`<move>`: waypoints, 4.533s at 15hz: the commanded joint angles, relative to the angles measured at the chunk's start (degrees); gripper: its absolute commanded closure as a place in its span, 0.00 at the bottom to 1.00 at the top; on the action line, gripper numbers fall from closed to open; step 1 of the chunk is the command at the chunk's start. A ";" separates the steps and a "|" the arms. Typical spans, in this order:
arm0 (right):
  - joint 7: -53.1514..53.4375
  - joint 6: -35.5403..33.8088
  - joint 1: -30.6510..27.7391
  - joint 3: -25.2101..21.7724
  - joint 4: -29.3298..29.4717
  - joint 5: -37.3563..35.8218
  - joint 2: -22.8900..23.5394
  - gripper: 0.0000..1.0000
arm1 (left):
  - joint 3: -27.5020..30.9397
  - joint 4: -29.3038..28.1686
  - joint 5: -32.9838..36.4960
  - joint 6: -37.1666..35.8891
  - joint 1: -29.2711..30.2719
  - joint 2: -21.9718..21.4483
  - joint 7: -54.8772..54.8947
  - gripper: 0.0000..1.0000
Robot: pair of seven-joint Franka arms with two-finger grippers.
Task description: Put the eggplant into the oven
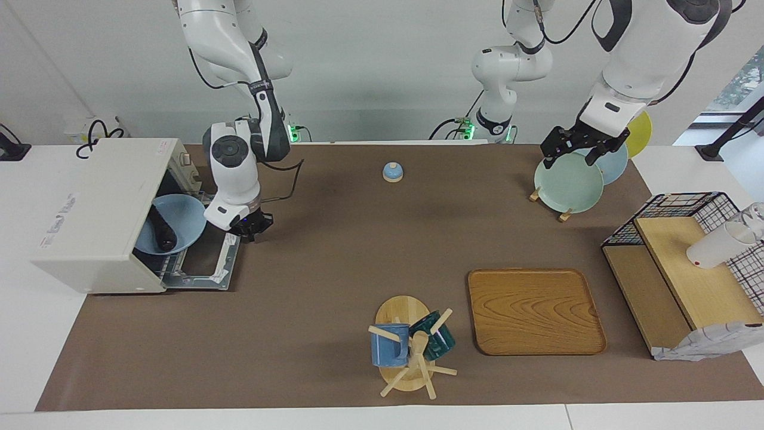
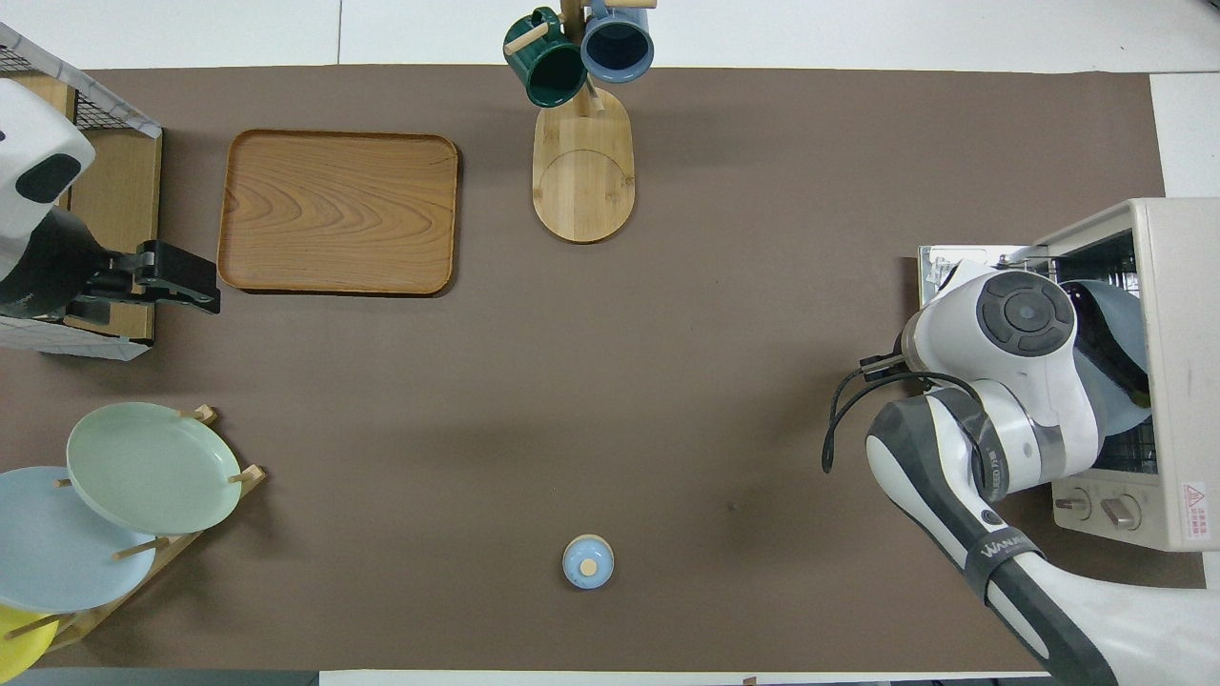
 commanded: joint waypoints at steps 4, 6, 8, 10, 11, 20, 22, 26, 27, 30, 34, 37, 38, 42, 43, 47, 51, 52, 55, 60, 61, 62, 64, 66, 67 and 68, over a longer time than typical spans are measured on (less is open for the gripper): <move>0.42 1.19 -0.77 0.30 -0.53 -3.54 0.22 1.00 | -0.02 -2.19 -0.08 1.45 0.28 -1.76 -0.12 0.00; 0.42 1.20 -0.95 0.30 -0.53 -3.63 0.22 1.00 | -0.02 -2.11 -0.08 1.45 0.28 -1.68 -0.12 0.00; 0.42 1.19 -0.95 0.30 -0.71 -3.63 0.22 1.00 | -0.02 -2.11 -0.08 1.45 0.28 -1.76 -0.12 0.00; 0.34 1.02 -0.95 0.30 -0.71 -5.03 0.13 1.00 | -0.02 -2.19 -0.08 1.45 0.28 -1.68 -0.12 0.00; 0.34 0.67 -0.95 0.30 -0.71 -7.13 0.13 1.00 | -0.02 -2.19 -0.08 1.45 0.28 -1.68 -0.12 0.00; 0.34 -1.43 -0.77 0.21 -0.27 -12.32 -0.04 1.00 | -0.02 -2.28 -0.08 1.54 0.28 -1.76 -0.04 0.00; 0.25 -4.42 -0.51 0.30 0.95 -17.76 -0.05 1.00 | -0.02 -2.19 -0.08 1.54 0.28 -1.76 -0.03 0.00; -3.60 -9.78 -0.33 0.39 4.73 -19.46 -0.22 1.00 | -0.02 -2.19 -0.08 1.45 0.10 -1.76 -0.21 0.00; -5.88 -11.01 -0.42 0.39 6.48 -19.46 -0.13 1.00 | -0.02 -2.19 -0.08 1.45 0.01 -1.76 -0.04 0.00; -12.13 -12.43 -3.31 0.30 10.27 -18.93 -0.57 1.00 | -0.02 -2.19 0.27 1.54 -0.07 -1.68 0.23 0.00; -18.12 -14.79 -6.57 0.30 12.91 -15.95 -2.32 1.00 | -0.02 -2.02 0.53 1.97 -0.07 -1.59 0.40 0.00; -23.28 -20.32 -8.06 0.21 17.03 -11.65 -2.86 1.00 | -0.02 -2.02 0.53 2.06 0.36 -1.59 0.49 0.00; -24.87 -21.30 -8.59 0.21 18.00 -11.20 -3.21 1.00 | -0.02 -2.02 0.53 2.06 0.45 -1.59 0.49 0.00; -25.42 -24.81 -9.65 0.13 19.06 -7.08 -5.05 1.00 | -0.10 -1.93 0.53 2.24 0.54 -1.59 0.23 0.00; -25.50 -26.47 -9.65 0.13 20.02 -6.19 -5.32 1.00 | -0.02 -2.02 0.53 2.24 0.45 -1.59 0.14 0.00; -25.86 -35.08 -9.56 0.21 27.57 -1.71 -5.41 1.00 | -0.02 -2.02 0.53 2.24 0.36 -1.59 -0.21 0.00; -25.24 -41.96 -8.77 0.65 38.03 4.36 -4.71 0.99 | -0.02 -2.19 0.53 2.24 0.63 -1.68 0.14 0.00; -25.24 -42.05 -8.60 0.74 39.27 5.41 -4.53 0.98 | -0.02 -2.11 0.53 2.15 0.72 -1.68 0.14 0.00; -22.88 -41.78 -7.98 0.65 39.28 8.40 -4.26 0.00 | -0.02 -2.19 0.53 2.06 0.72 -1.76 -0.12 0.00; -13.83 -43.71 -7.80 0.65 39.28 9.90 -4.88 0.00 | -0.02 -2.11 0.53 1.98 0.72 -1.85 -0.12 0.00; -12.51 -44.41 -7.80 0.65 39.37 9.90 -4.88 0.00 | 0.07 -2.11 0.53 1.89 0.72 -1.85 -0.12 0.00; -11.28 -44.59 -7.80 0.65 39.45 9.99 -4.88 0.00 | -0.02 -2.11 0.53 1.89 0.63 -1.85 -0.12 0.00; -10.65 -46.25 -7.80 0.74 39.81 9.99 -4.97 0.00 | 0.07 -2.11 0.53 1.80 0.63 -1.85 -0.12 0.00; -10.56 -47.14 -7.89 0.65 39.81 10.25 -5.23 0.00 | 0.07 -2.02 0.62 1.62 0.54 -1.85 -0.12 0.00; -10.48 -47.06 -7.89 0.57 39.55 10.34 -5.41 0.00 | 0.07 -2.02 0.71 1.54 0.54 -1.85 -0.04 0.00; -10.39 -47.41 -7.63 0.56 39.37 10.34 -6.02 0.00 | 0.07 -2.02 0.71 1.28 0.54 -1.85 0.05 0.00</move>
